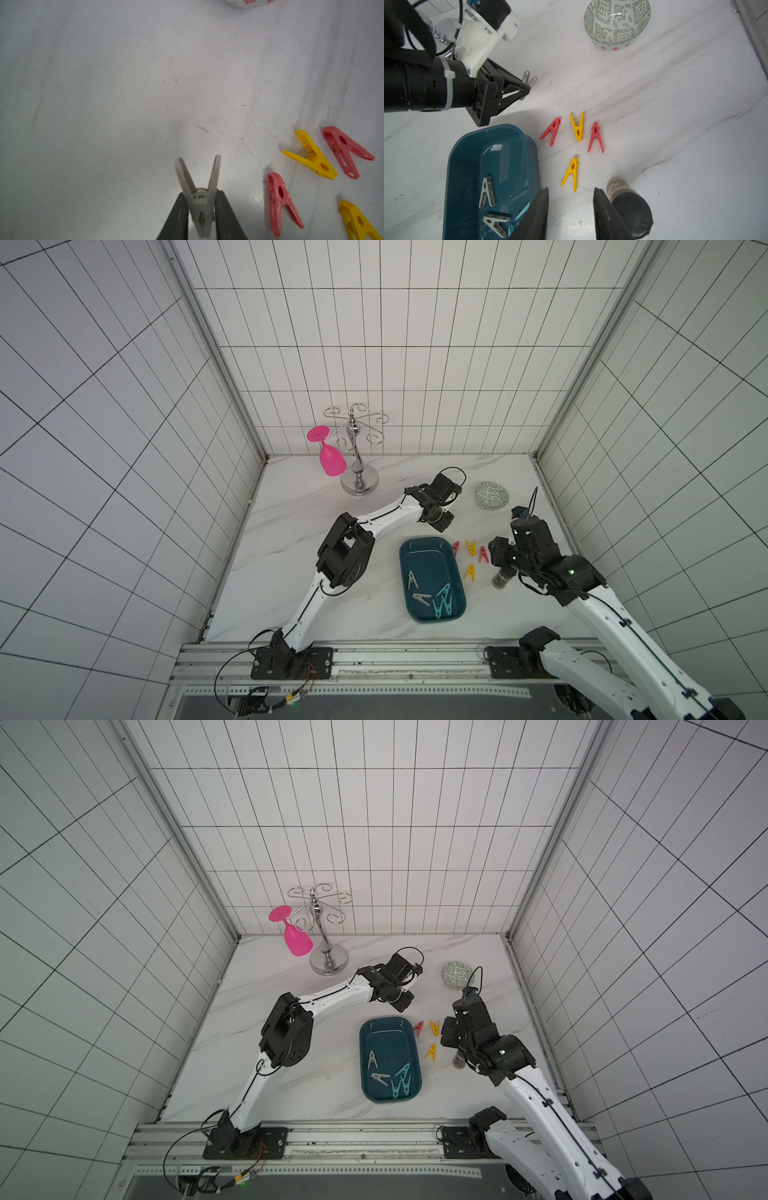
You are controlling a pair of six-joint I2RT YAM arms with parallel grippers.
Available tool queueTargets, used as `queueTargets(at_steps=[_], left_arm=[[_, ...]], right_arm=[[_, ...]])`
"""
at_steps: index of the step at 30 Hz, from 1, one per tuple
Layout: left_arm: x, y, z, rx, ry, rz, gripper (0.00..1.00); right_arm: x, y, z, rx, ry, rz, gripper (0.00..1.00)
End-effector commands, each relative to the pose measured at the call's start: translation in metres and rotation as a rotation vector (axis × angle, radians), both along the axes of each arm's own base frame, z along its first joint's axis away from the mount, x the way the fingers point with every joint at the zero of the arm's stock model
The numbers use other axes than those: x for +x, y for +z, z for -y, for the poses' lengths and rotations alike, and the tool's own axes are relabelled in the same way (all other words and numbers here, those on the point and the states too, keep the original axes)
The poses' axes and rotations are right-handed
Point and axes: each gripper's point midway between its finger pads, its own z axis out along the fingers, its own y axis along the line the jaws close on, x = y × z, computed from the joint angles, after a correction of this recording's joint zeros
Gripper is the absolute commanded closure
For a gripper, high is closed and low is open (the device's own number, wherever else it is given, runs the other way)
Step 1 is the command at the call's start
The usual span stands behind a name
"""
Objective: Take the clothespins out of the storage box
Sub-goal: Place the clothespin at the center of the board, then pick up the clothespin from the storage box.
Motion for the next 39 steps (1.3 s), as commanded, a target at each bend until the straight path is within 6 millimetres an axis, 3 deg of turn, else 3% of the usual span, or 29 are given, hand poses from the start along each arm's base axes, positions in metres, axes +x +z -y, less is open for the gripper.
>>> queueTargets(at_steps=[1,5,9,16,20,27,34,39], left_arm=[[0.006,-0.005,0.008,-0.009,-0.015,0.015,0.75],[0.009,-0.014,0.004,0.012,-0.007,0.019,0.71],[0.012,-0.010,0.003,0.014,0.000,0.029,0.62],[0.002,0.025,-0.009,0.017,-0.008,0.025,0.51],[-0.024,0.043,-0.023,0.011,-0.071,-0.022,0.50],[-0.079,0.056,-0.054,0.025,-0.201,-0.109,0.48],[-0.140,0.056,-0.083,0.073,-0.546,-0.184,0.49],[-0.163,0.054,-0.095,0.107,-0.775,-0.173,0.49]], right_arm=[[0.000,-0.001,0.003,-0.001,-0.023,-0.017,0.60],[0.002,-0.003,0.001,-0.001,-0.018,-0.021,0.60],[0.007,-0.005,-0.004,0.007,-0.008,-0.026,0.60],[0.012,-0.011,-0.016,0.001,0.050,-0.051,0.60],[0.012,-0.016,-0.024,-0.014,0.111,-0.074,0.60],[0.015,-0.020,-0.029,-0.020,0.143,-0.084,0.60],[0.013,-0.026,-0.031,-0.007,0.150,-0.096,0.60],[0.010,-0.026,-0.030,-0.001,0.149,-0.090,0.60]])
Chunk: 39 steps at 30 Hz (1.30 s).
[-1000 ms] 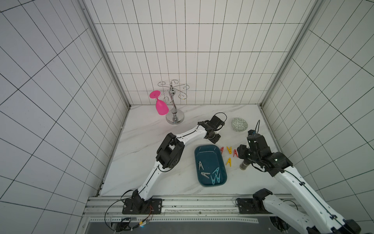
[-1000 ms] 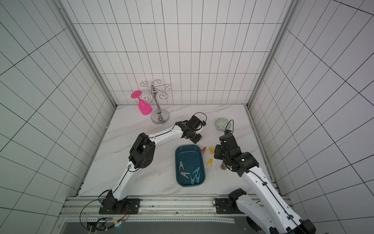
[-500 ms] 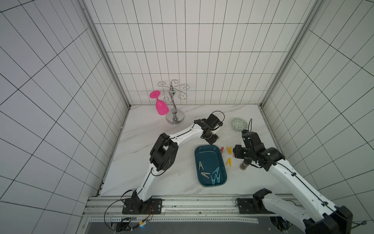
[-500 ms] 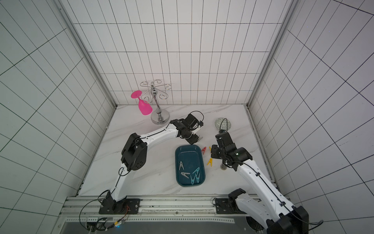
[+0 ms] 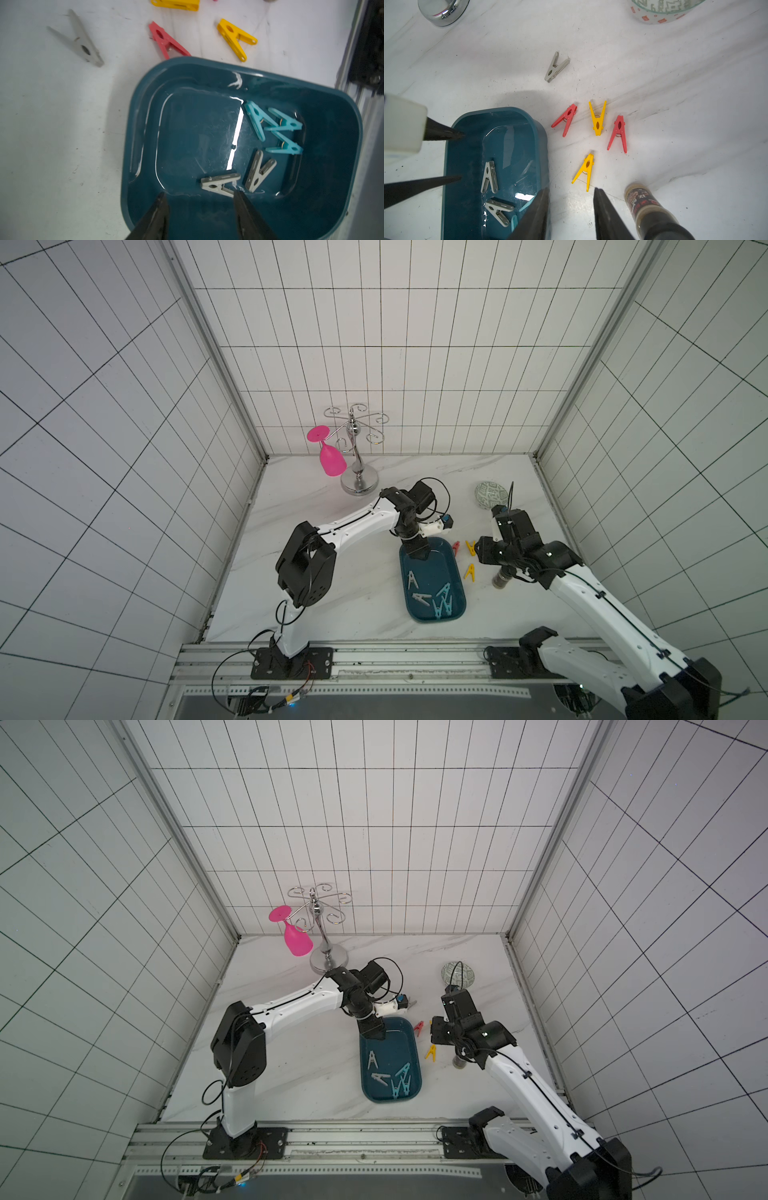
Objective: Take the clothespins out of the storage box
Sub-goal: Pick up the clothespin from the storage box.
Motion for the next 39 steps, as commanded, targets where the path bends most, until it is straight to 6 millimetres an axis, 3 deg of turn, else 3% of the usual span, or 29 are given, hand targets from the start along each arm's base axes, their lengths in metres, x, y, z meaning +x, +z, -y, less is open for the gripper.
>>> queueTargets(at_steps=[1,7,13,23,33,39], left_arm=[[-0.025,0.008,-0.008,-0.030,-0.259,0.011,0.49],[-0.031,-0.002,-0.004,-0.023,-0.468,0.113,0.48],[-0.034,-0.025,0.007,0.020,-0.605,0.236,0.48],[-0.044,-0.067,-0.011,0.113,-0.802,0.369,0.49],[-0.042,-0.070,-0.009,0.118,-0.784,0.369,0.60],[-0.045,-0.051,-0.009,0.079,-0.813,0.399,0.59]], right_arm=[[0.000,0.005,0.001,0.015,0.002,0.022,0.60],[-0.007,0.003,0.006,0.012,-0.007,0.019,0.60],[-0.014,0.003,0.013,0.017,-0.030,0.028,0.61],[-0.017,0.003,0.016,0.016,-0.041,0.036,0.61],[-0.017,0.001,0.017,0.011,-0.041,0.028,0.61],[-0.018,-0.003,0.016,0.004,-0.041,0.015,0.61]])
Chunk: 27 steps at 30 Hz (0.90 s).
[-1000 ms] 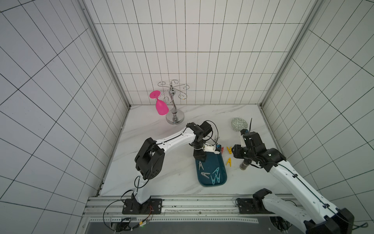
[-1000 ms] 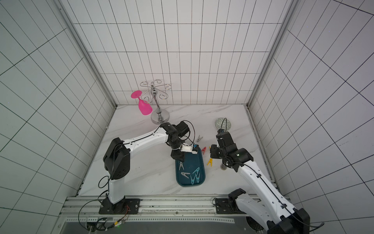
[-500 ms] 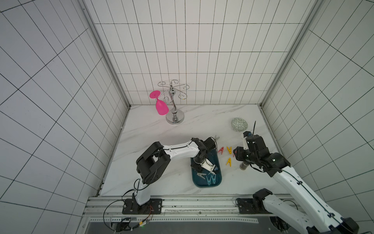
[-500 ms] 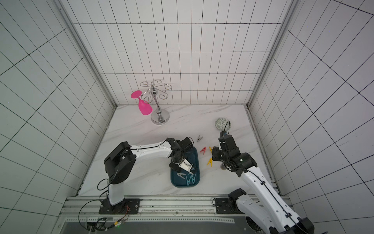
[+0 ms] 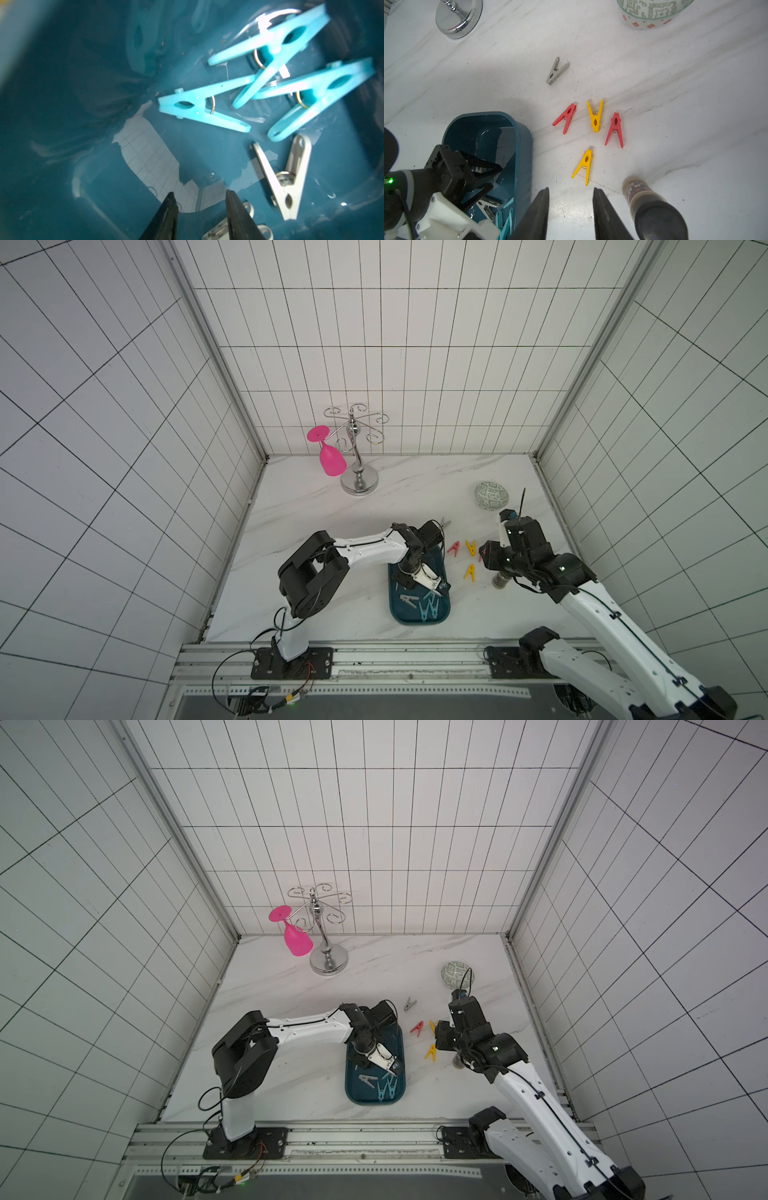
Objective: Take the clothespins out of the storage box
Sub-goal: Pick up the clothespin from the storage box.
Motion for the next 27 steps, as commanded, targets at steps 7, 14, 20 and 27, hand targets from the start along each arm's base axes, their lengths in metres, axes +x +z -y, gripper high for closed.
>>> queueTargets(at_steps=[7,14,20,27], left_arm=[[-0.005,0.045,0.002,-0.078,-0.089,0.042,0.59],[-0.013,0.035,-0.019,-0.027,-0.137,0.046,0.61],[-0.018,0.022,-0.028,0.006,-0.142,0.032,0.63],[-0.017,0.011,-0.028,0.006,-0.120,0.026,0.68]], right_arm=[[-0.003,-0.013,0.005,-0.026,-0.021,-0.039,0.61],[-0.003,-0.014,0.005,-0.021,-0.027,-0.042,0.62],[-0.003,-0.013,0.005,-0.014,-0.032,-0.040,0.62],[-0.003,-0.013,0.004,-0.006,-0.037,-0.042,0.63]])
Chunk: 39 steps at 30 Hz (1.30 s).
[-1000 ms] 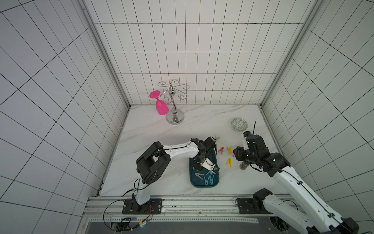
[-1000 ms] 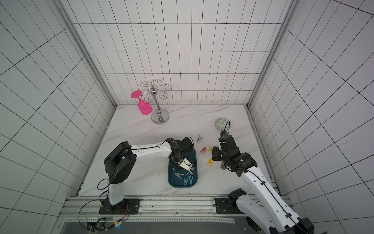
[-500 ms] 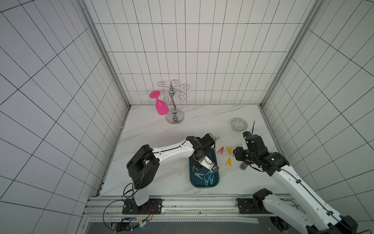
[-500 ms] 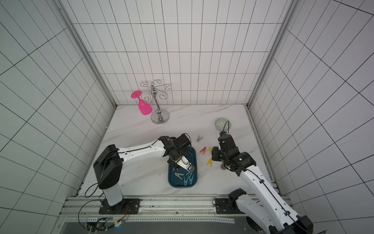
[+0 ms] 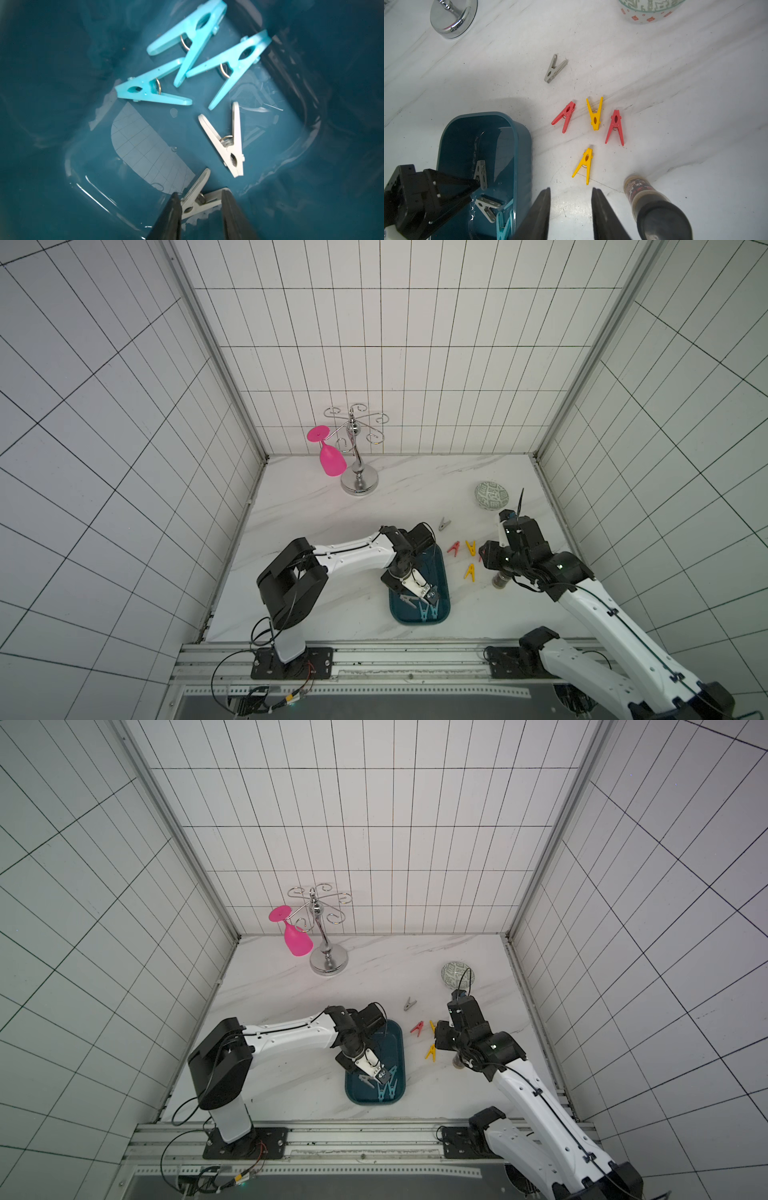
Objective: Take the clothespins out of the storage box
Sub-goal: Pick up the clothespin from the storage box.
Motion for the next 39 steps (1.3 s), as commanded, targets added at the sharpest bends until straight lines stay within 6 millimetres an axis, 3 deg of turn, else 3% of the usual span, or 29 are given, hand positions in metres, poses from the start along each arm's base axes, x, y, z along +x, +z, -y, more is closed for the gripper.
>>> queueTargets(at_steps=[1,10,26,39], left_arm=[[0.004,-0.003,0.003,-0.017,-0.006,0.014,0.69],[0.011,-0.015,0.003,-0.007,0.003,0.020,0.76],[0.018,-0.035,-0.015,0.047,0.001,0.008,0.78],[0.018,-0.039,-0.027,0.086,-0.060,0.030,0.78]], right_arm=[[-0.004,-0.010,0.004,-0.014,-0.019,-0.024,0.64],[-0.002,-0.008,0.002,-0.013,-0.017,-0.027,0.65],[0.003,-0.009,-0.002,-0.018,-0.010,-0.032,0.66],[0.007,-0.009,-0.005,-0.030,0.008,-0.032,0.67]])
